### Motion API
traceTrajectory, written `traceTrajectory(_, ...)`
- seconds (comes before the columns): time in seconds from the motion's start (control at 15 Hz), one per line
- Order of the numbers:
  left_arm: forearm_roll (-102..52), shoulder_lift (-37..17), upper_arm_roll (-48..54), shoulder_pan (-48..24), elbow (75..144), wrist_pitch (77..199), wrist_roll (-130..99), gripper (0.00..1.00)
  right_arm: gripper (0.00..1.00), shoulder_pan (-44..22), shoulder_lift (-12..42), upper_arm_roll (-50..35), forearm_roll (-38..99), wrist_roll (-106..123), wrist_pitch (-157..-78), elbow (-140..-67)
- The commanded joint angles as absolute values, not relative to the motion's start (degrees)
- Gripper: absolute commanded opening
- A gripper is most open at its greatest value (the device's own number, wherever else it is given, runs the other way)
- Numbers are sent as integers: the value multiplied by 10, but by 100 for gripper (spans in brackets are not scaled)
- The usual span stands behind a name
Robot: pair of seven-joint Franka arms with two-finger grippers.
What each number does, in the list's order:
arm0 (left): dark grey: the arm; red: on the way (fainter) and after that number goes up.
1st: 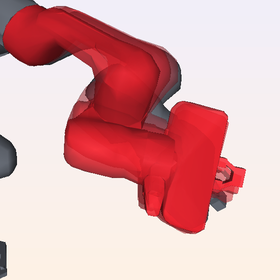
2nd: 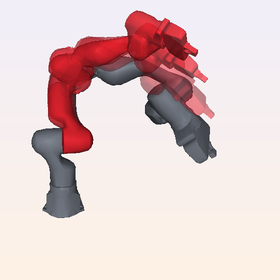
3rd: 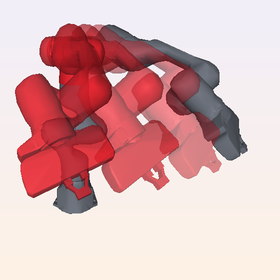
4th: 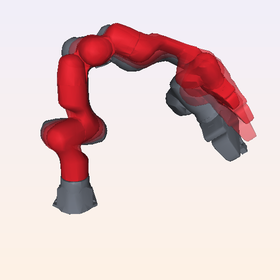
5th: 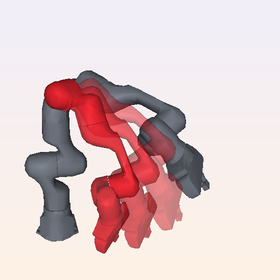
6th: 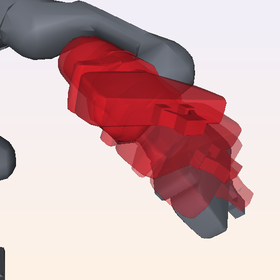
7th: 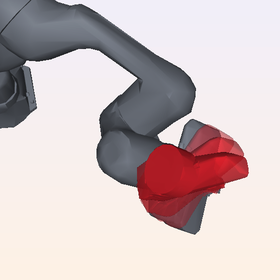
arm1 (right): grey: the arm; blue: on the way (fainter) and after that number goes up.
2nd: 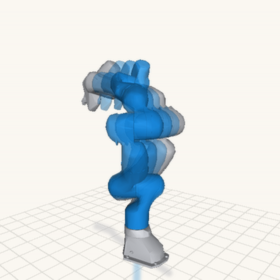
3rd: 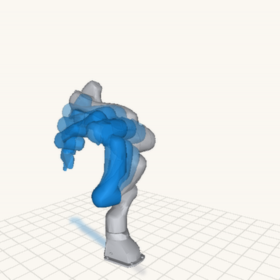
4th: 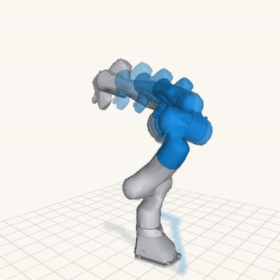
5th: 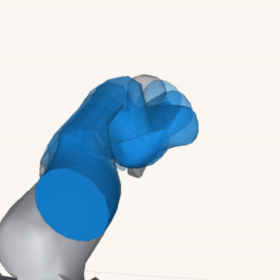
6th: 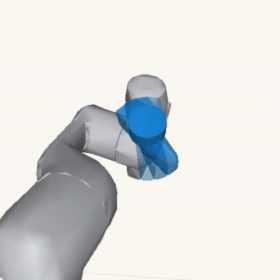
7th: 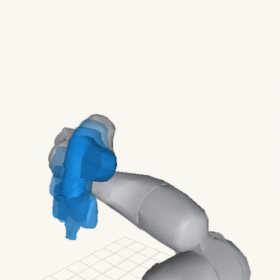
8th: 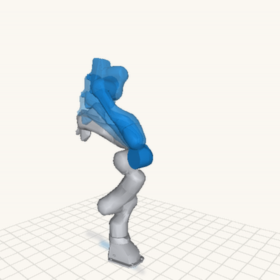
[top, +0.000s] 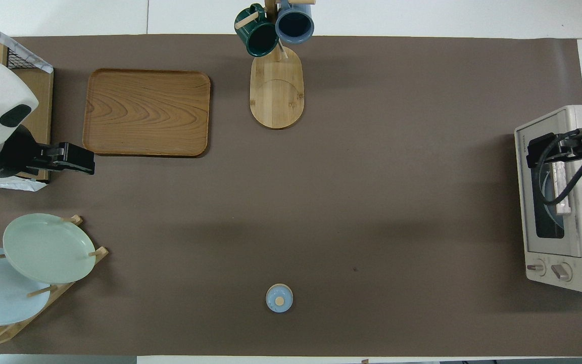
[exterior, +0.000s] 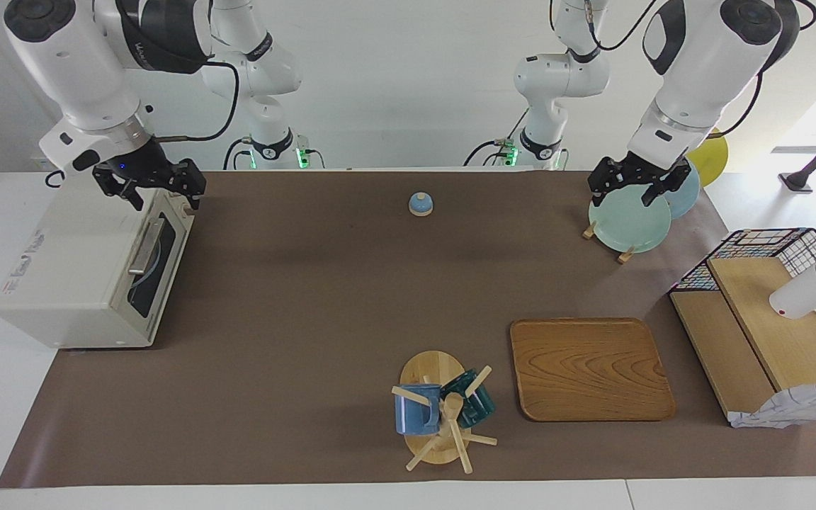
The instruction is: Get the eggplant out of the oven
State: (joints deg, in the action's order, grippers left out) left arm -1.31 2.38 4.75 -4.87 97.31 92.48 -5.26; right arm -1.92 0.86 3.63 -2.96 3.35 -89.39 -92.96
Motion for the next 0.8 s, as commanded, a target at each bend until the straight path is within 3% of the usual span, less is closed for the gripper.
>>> traceTrajectory(0.0,-2,35,47,-47,983,925,-50,100,100,-14,13,36,-16,34,-901,-924)
traceTrajectory(0.47,-2,35,47,-47,983,925,-50,100,100,-11,3,38,-18,43,-904,-947)
traceTrajectory(0.53,-2,35,47,-47,983,925,-50,100,78,-9,1,38,-19,53,-927,-956)
traceTrajectory(0.6,-2,35,47,-47,983,925,-50,100,35,-8,-3,38,-19,67,-939,-968)
traceTrajectory(0.67,-2,35,47,-47,983,925,-50,100,6,-7,-10,38,-19,83,-946,-982)
traceTrajectory(0.73,-2,35,47,-47,983,925,-50,100,0,-5,-13,38,-16,104,-947,-996)
